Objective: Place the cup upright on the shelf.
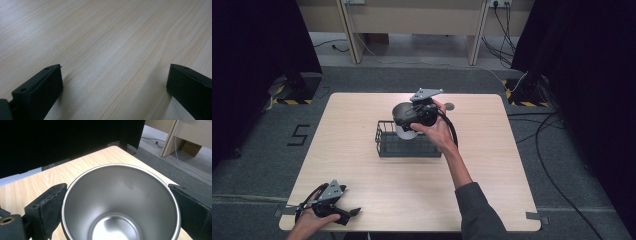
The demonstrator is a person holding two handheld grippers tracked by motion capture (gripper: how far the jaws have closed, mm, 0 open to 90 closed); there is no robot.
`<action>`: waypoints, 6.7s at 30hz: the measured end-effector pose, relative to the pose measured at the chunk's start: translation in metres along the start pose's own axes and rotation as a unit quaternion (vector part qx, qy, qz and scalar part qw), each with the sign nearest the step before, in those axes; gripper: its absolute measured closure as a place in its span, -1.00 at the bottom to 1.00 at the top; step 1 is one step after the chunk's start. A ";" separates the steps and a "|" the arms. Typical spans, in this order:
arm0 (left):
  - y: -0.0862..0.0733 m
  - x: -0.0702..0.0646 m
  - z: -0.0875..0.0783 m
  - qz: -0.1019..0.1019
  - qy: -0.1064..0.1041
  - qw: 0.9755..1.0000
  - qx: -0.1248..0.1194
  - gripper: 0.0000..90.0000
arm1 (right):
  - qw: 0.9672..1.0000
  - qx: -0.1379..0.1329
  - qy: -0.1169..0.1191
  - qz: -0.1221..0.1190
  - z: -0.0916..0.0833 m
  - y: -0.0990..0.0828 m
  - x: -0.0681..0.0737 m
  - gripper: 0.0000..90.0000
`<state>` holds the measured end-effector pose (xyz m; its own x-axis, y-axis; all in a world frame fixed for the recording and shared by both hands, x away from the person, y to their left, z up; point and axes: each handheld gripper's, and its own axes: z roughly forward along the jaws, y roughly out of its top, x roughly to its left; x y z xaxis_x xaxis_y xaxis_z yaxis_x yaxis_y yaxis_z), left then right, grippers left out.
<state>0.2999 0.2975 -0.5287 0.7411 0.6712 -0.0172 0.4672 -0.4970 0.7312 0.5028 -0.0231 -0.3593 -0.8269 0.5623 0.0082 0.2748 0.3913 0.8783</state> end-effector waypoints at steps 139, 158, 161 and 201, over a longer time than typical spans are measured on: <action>-0.001 -0.001 -0.001 -0.002 0.003 1.000 0.000 -1.00 | 0.998 -0.042 -0.028 0.033 -0.071 -0.096 0.034 -0.65; -0.003 -0.001 -0.002 -0.004 0.005 1.000 0.000 -1.00 | 0.999 -0.023 -0.034 0.031 -0.077 -0.138 0.057 -0.65; -0.003 -0.001 -0.002 -0.003 0.005 1.000 0.000 -1.00 | 0.999 -0.021 -0.035 0.032 -0.078 -0.145 0.061 -0.65; -0.003 -0.001 -0.002 -0.001 0.003 1.000 0.001 -1.00 | 0.996 0.013 -0.053 0.074 -0.104 -0.208 0.069 -0.65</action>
<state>0.2971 0.2997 -0.5288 0.7370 0.6757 -0.0147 0.4701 -0.4969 0.7295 0.3374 -0.1413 -0.4917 -0.7211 0.6876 0.0848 0.4032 0.3169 0.8585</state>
